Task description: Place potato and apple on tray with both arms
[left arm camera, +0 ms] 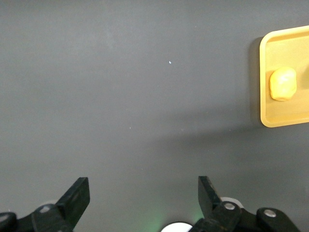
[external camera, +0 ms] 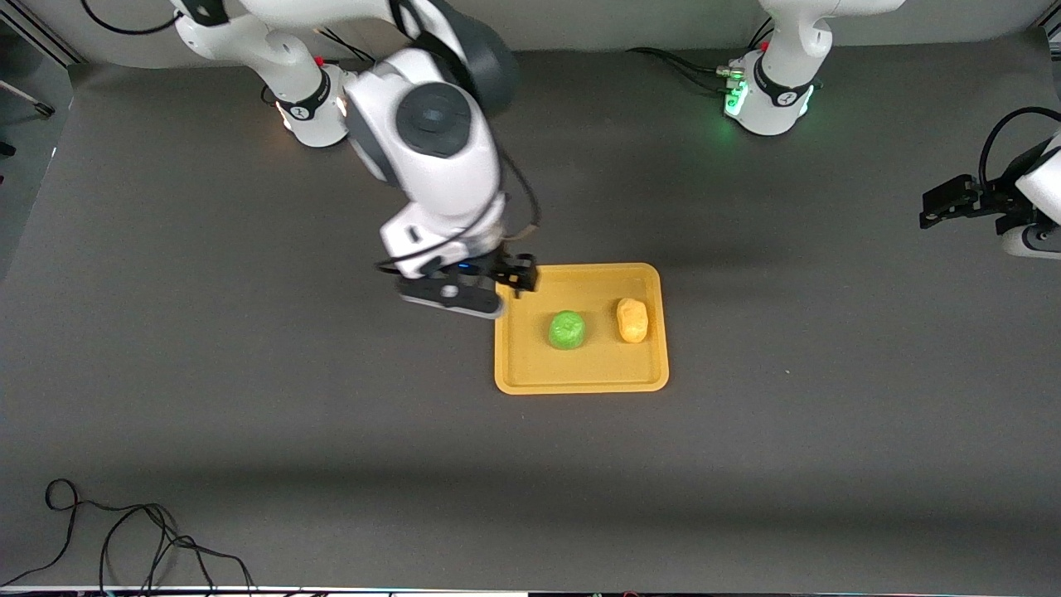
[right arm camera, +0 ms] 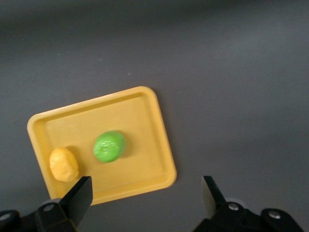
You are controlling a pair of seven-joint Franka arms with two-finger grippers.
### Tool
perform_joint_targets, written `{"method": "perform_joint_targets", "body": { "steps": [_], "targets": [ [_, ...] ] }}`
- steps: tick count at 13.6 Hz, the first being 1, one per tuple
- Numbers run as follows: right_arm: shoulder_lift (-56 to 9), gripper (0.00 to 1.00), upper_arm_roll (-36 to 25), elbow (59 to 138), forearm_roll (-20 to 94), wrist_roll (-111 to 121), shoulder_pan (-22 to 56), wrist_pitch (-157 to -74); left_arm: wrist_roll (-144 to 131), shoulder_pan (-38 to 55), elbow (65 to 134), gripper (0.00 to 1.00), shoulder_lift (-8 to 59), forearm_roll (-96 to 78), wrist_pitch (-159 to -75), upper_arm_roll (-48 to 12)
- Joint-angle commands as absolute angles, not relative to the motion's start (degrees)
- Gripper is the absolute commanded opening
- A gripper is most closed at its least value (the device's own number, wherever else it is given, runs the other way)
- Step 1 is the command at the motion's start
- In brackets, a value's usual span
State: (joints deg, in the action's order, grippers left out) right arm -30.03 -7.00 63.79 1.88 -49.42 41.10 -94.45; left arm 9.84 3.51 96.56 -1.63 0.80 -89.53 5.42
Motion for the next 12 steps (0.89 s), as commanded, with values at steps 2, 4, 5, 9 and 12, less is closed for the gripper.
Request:
{"method": "perform_joint_targets", "body": {
  "steps": [2, 4, 5, 9, 12],
  "targets": [
    [-12.9, 1.0, -5.9, 83.5, 1.8, -34.1, 30.4, -95.1, 12.5, 3.6, 97.9, 1.0, -2.0, -1.2, -92.9, 5.3],
    [-7.2, 1.0, -4.8, 88.5, 1.8, -25.0, 22.9, -94.7, 12.5, 3.4, 97.8, 1.0, -2.0, -1.4, -93.1, 5.2],
    [-5.7, 1.0, -3.6, 89.8, 1.8, -21.0, 18.7, -94.5, 12.6, 3.5, 97.6, 1.0, -1.8, -1.5, -93.2, 5.3],
    [-3.6, 1.0, -1.1, 91.1, 1.8, -8.3, 5.8, -93.0, 13.1, 3.3, 97.8, 1.0, -2.4, -1.1, -91.8, 5.3],
    [-3.3, 1.0, -1.1, 91.3, 1.5, -2.5, 0.2, -93.0, 13.0, 3.3, 97.8, 1.0, -3.0, -0.7, -92.8, 5.3]
  ]
}}
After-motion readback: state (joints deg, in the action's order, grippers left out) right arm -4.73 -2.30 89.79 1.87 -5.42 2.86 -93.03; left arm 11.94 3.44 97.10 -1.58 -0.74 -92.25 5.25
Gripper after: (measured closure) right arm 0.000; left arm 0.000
